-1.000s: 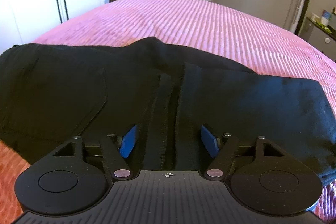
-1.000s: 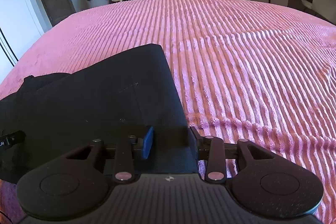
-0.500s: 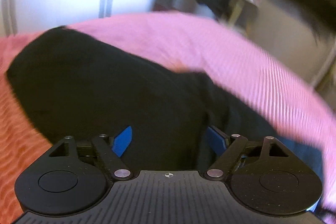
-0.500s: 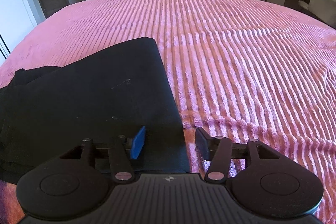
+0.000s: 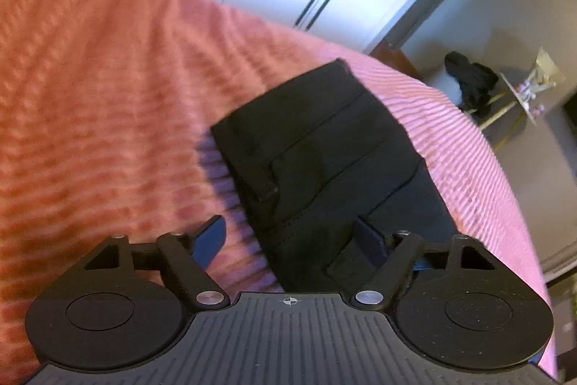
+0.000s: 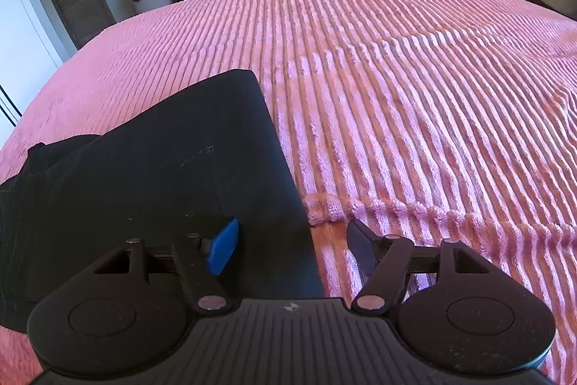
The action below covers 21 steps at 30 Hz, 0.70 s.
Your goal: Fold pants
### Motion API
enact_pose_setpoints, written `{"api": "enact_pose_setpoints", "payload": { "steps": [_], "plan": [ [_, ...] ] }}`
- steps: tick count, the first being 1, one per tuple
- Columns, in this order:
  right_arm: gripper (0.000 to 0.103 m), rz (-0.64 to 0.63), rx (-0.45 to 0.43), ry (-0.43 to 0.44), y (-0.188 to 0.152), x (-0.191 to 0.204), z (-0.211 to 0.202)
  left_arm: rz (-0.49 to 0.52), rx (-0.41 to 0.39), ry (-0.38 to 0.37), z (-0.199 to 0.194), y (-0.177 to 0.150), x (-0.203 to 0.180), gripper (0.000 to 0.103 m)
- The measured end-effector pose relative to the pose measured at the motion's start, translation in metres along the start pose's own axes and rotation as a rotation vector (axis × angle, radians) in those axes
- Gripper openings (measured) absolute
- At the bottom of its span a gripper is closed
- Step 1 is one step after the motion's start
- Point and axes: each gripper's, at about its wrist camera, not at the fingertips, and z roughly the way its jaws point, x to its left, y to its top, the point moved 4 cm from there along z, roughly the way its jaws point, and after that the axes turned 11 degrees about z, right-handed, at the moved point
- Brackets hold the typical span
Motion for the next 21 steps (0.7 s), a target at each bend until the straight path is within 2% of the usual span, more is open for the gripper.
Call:
{"api": "enact_pose_setpoints", "payload": {
  "steps": [2, 4, 8, 10, 11, 12, 15, 16, 18, 21],
  "plan": [
    [0.069, 0.009, 0.000, 0.004, 0.001, -0.001, 0.001, -0.029, 0.012, -0.031, 0.010, 0.000, 0.003, 0.076],
    [0.070, 0.017, -0.001, 0.007, 0.001, -0.001, 0.001, -0.031, 0.020, -0.015, 0.023, 0.002, 0.003, 0.075],
    [0.071, 0.028, -0.005, 0.012, 0.002, -0.002, 0.002, -0.037, 0.028, -0.034, 0.045, 0.010, 0.000, 0.089],
    [0.072, 0.033, -0.006, 0.016, 0.002, -0.002, 0.003, -0.023, 0.027, -0.024, 0.050, 0.013, -0.002, 0.088],
    [0.072, 0.035, -0.008, 0.017, 0.002, -0.002, 0.003, -0.017, 0.030, -0.019, 0.051, 0.015, -0.005, 0.086],
    [0.072, 0.038, -0.011, 0.019, 0.002, -0.002, 0.002, -0.010, 0.035, -0.014, 0.050, 0.016, -0.006, 0.076],
    [0.072, 0.041, -0.025, 0.031, 0.003, -0.001, 0.001, -0.002, 0.037, -0.023, 0.041, 0.020, -0.002, 0.056],
    [0.072, 0.041, -0.031, 0.037, 0.003, -0.001, 0.000, -0.004, 0.032, -0.031, 0.034, 0.022, -0.001, 0.053],
    [0.067, 0.039, -0.046, 0.054, 0.003, 0.000, -0.003, 0.015, 0.012, -0.044, 0.023, 0.026, -0.004, 0.039],
    [0.064, 0.043, -0.081, 0.089, 0.004, 0.000, -0.011, 0.150, -0.060, -0.059, -0.002, 0.036, -0.028, 0.022]
  ]
}}
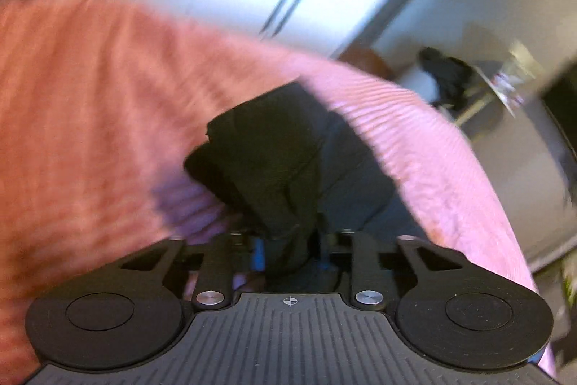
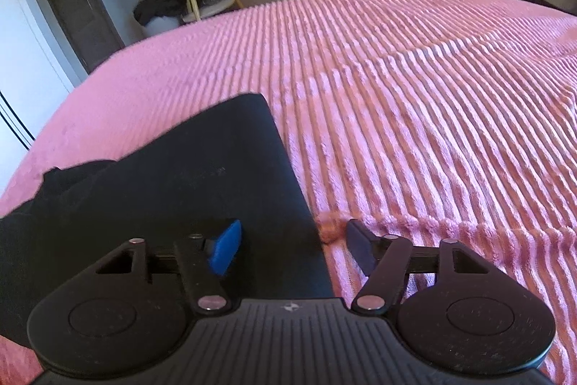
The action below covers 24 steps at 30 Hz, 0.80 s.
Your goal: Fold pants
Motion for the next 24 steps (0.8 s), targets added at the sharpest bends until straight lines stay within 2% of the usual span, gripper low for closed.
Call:
{"api": "enact_pose_setpoints", "payload": {
  "steps": [6, 11, 15, 20, 22, 23, 24],
  "plan": [
    [0.063, 0.029, -0.057, 0.064, 0.003, -0.003, -0.017, 0.363, -0.149, -0.053, -0.055, 0.015, -0.093, 0.019],
    [0.063, 0.051, -0.077, 0.114, 0.003, -0.005, -0.027, 0.638, -0.243, -0.156, -0.094, -0.012, -0.184, 0.021],
    [0.063, 0.025, -0.061, 0.169, -0.001, 0.002, -0.032, 0.784, -0.242, -0.244, -0.098, -0.052, -0.243, 0.027],
    [0.063, 0.002, -0.049, 0.218, -0.006, 0.007, -0.040, 0.865, -0.121, -0.342, -0.076, -0.112, -0.298, 0.037],
    [0.063, 0.018, -0.035, 0.232, -0.007, 0.005, -0.040, 0.892, -0.056, -0.375, -0.065, -0.137, -0.312, 0.057],
    [0.063, 0.024, -0.031, 0.234, -0.007, 0.004, -0.040, 0.902, -0.026, -0.387, -0.061, -0.149, -0.318, 0.077],
    [0.063, 0.031, -0.025, 0.240, -0.007, 0.004, -0.041, 0.910, -0.010, -0.388, -0.053, -0.156, -0.318, 0.090]
  ]
}}
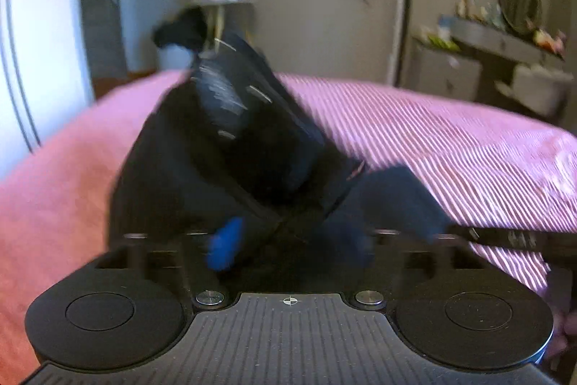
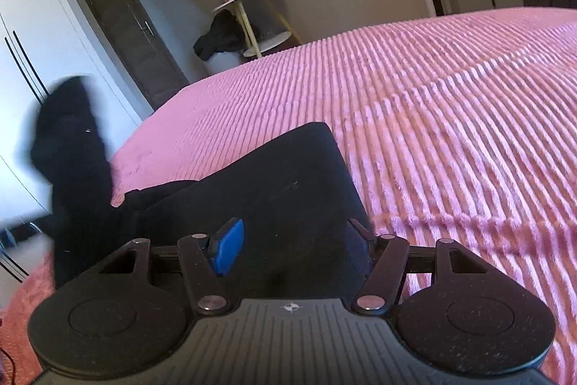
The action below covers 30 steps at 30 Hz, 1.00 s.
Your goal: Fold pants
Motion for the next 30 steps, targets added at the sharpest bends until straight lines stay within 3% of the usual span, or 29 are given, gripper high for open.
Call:
{"api": "enact_pose_setpoints", "payload": {
  "steps": [4, 7, 11, 16, 18, 24, 30],
  "plan": [
    [0.063, 0.010, 0.023, 0.026, -0.002, 0.000, 0.001, 0.035, 0.072, -0.012, 0.003, -0.020, -0.019, 0.093],
    [0.063, -0.009, 0.049, 0.036, -0.004, 0.005, 0.003, -0.007, 0.111, 0.096, -0.005, -0.033, -0.011, 0.095],
    [0.063, -0.067, 0.101, 0.090, -0.008, 0.027, 0.010, -0.205, 0.127, 0.267, -0.016, -0.037, 0.028, 0.096],
    [0.063, 0.036, 0.225, 0.126, -0.015, 0.041, 0.048, -0.358, 0.128, 0.457, -0.031, -0.045, 0.072, 0.099],
    [0.063, 0.095, 0.264, 0.130, -0.015, 0.042, 0.064, -0.444, 0.142, 0.458, -0.038, -0.058, 0.086, 0.101],
    [0.064, 0.301, 0.315, 0.124, -0.005, 0.038, 0.101, -0.662, 0.216, 0.362, -0.019, -0.088, 0.108, 0.101],
    [0.066, 0.531, 0.352, 0.186, -0.002, 0.035, 0.136, -0.662, 0.207, 0.322, -0.015, -0.099, 0.106, 0.101]
  ]
}}
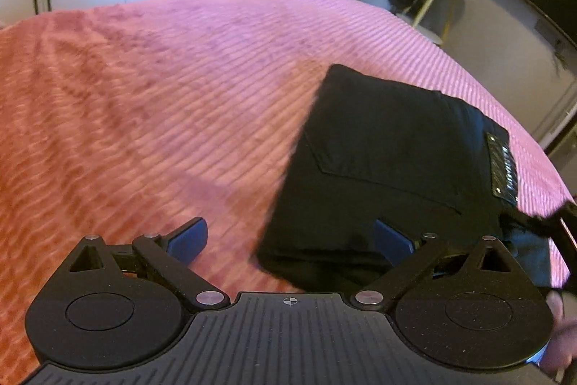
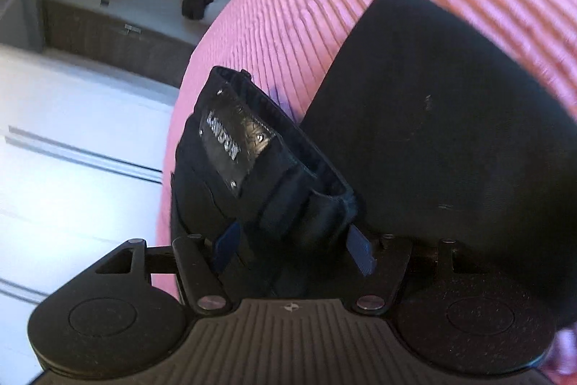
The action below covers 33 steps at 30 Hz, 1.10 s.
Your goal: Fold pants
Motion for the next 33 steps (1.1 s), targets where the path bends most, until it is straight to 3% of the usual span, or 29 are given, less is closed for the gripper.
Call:
{"api": "enact_pose_setpoints", "payload": {
  "steps": [4, 5, 6, 10, 16, 20, 23, 26, 28, 31, 32, 33],
  "plan": [
    [0.064, 0.056, -0.006, 0.028, -0.001, 0.003, 0.013, -0.008, 0.024, -0.036, 0.007, -0.003, 0.001, 0.101],
    [0.050, 0.047, -0.016, 0.008, -0.002, 0.004, 0.017, -0.011, 0.028, -0.042, 0.007, -0.004, 0.001, 0.101],
    [0.044, 0.032, -0.021, -0.007, -0.004, 0.006, 0.020, -0.009, 0.033, -0.049, 0.007, -0.004, 0.000, 0.101],
    [0.030, -0.114, -0.065, -0.060, -0.012, 0.026, 0.014, 0.047, 0.094, -0.121, 0.014, -0.008, -0.011, 0.101],
    [0.026, -0.192, -0.104, 0.147, -0.030, 0.072, -0.037, 0.100, 0.185, -0.028, 0.025, -0.013, -0.019, 0.099],
    [0.025, -0.225, -0.141, 0.229, -0.041, 0.084, -0.081, 0.047, 0.213, 0.016, 0.028, -0.014, -0.011, 0.085],
    [0.026, -0.261, -0.195, 0.252, -0.042, 0.077, -0.115, 0.032, 0.178, -0.013, 0.018, -0.013, -0.009, 0.075],
    [0.026, -0.297, -0.267, 0.190, -0.036, 0.055, -0.142, 0.009, 0.134, -0.049, 0.008, -0.012, -0.006, 0.075],
    [0.026, -0.285, -0.272, 0.097, -0.028, 0.029, -0.141, 0.008, 0.143, -0.061, 0.007, -0.012, -0.007, 0.077],
    [0.040, -0.190, -0.183, -0.107, -0.009, -0.021, -0.117, 0.030, 0.183, -0.062, 0.010, -0.013, -0.011, 0.077],
    [0.041, -0.132, -0.141, -0.136, -0.005, -0.039, -0.111, 0.038, 0.188, -0.061, 0.009, -0.013, -0.013, 0.077],
    [0.043, -0.095, -0.128, -0.097, -0.004, -0.050, -0.111, 0.042, 0.187, -0.064, 0.009, -0.014, -0.013, 0.077]
  ]
}}
